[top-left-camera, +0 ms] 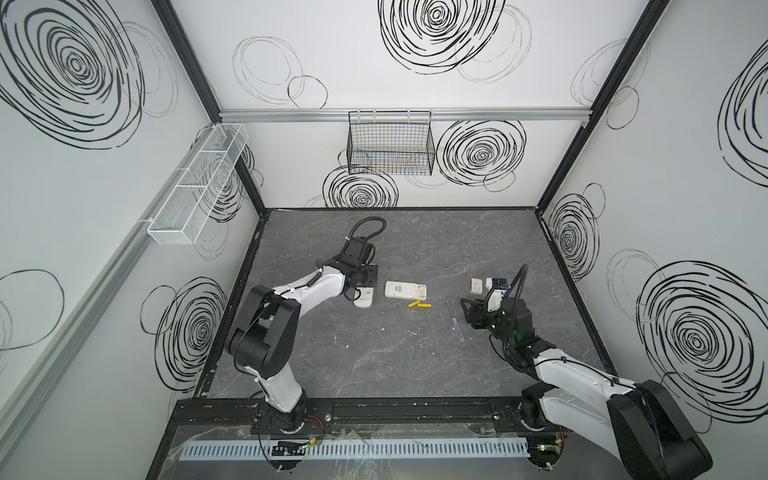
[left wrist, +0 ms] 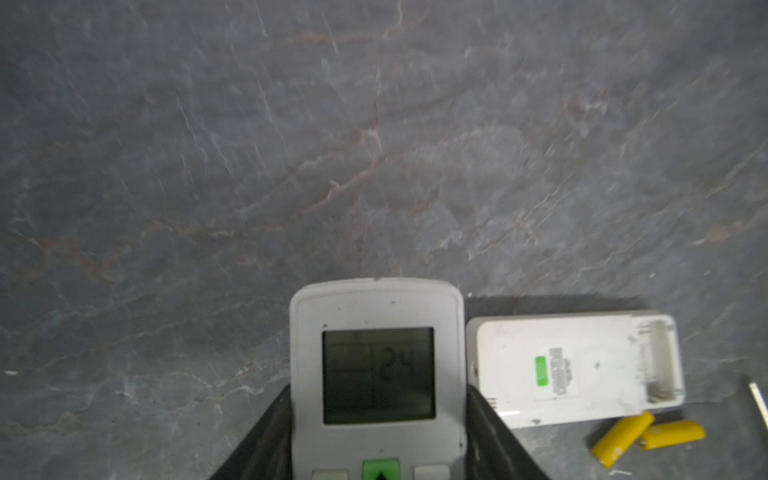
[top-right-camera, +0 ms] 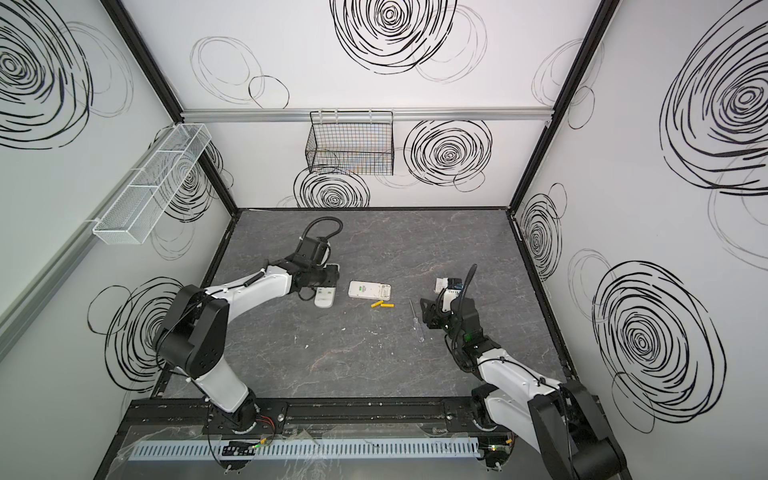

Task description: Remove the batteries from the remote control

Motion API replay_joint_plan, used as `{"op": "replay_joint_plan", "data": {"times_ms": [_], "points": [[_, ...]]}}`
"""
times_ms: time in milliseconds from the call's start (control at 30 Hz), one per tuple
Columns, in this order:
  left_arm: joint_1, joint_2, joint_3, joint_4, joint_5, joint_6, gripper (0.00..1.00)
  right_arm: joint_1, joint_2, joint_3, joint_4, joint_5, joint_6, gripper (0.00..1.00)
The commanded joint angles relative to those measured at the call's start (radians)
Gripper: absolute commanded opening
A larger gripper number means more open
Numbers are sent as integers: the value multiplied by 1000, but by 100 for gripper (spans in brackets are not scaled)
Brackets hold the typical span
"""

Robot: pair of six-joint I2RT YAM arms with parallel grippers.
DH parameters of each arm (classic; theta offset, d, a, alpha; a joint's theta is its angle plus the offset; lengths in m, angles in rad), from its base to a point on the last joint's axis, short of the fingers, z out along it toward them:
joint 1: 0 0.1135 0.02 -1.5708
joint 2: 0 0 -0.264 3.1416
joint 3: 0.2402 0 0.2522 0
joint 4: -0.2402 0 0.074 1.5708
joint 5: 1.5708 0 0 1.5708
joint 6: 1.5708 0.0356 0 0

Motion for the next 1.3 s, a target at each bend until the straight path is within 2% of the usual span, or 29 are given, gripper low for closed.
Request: {"op": "replay_joint_plan", "data": {"times_ms": [0,200,300,433,500,600,833,1267], "points": [[66,-55,57,17,129,-51,42,3,-37,47,-26,-20,3,61],[140,-105,85,288,385,-164,35,9,-51,98,68,-132,134,61],[183,-131,50,502,498,-326,34,41,-47,146,104,-154,197,61],[233,-147,-27,716,543,-583,34,177,-34,235,103,-25,148,61],[244,-155,-112,869,553,-742,33,270,-2,277,121,56,99,61],[228,-188,-239,1032,519,-863,34,390,76,335,173,154,27,61],[150,-240,-319,1099,509,-905,34,539,291,492,225,246,-142,62],[90,-243,-330,1093,502,-887,32,556,489,639,206,292,-163,60]]}}
